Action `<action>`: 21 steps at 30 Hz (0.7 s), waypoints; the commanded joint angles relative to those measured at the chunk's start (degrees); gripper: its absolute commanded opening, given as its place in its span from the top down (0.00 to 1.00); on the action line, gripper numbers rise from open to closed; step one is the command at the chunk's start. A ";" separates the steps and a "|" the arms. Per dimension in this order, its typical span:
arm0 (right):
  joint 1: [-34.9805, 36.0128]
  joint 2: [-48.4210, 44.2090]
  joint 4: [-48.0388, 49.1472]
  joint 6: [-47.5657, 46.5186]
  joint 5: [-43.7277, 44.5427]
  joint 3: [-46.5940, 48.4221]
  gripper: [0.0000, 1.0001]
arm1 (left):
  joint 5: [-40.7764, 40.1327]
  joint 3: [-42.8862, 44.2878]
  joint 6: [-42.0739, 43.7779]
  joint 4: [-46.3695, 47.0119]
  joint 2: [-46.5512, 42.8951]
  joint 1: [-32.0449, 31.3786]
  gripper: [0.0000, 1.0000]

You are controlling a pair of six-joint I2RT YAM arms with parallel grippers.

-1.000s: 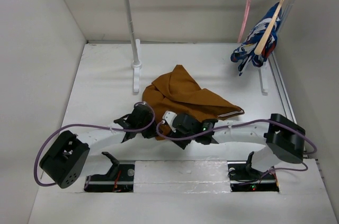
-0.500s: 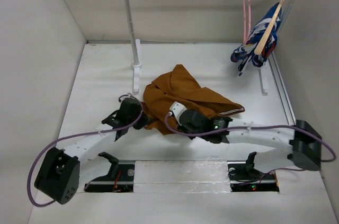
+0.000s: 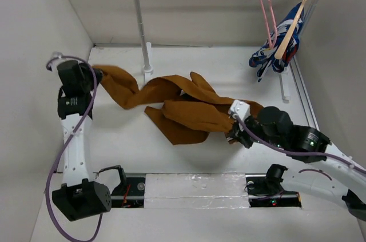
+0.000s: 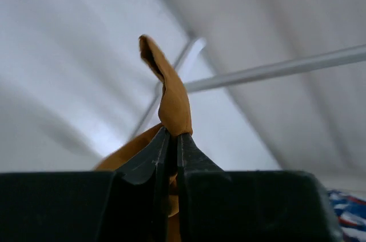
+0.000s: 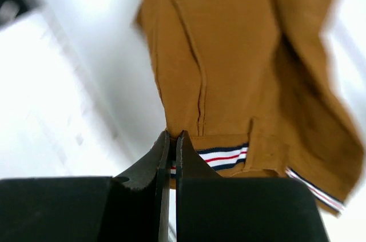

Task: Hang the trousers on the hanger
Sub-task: Flatten out the trousers at the center of the board.

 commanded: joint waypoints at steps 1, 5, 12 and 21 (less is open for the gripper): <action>0.11 4.80 -4.85 -3.81 -18.03 -4.76 1.00 | -4.83 12.95 1.27 -2.68 -0.57 0.01 1.00; 1.25 8.23 -3.71 -4.25 -24.74 -12.06 1.00 | -16.59 20.52 2.58 -7.87 0.74 0.01 1.00; 1.25 9.73 -10.56 -0.31 -13.51 -10.58 0.96 | -21.73 16.67 6.36 -7.18 1.44 0.01 1.00; -15.35 6.05 -6.14 3.49 10.05 -5.11 0.29 | -13.49 11.44 6.09 -5.39 6.59 -0.60 0.59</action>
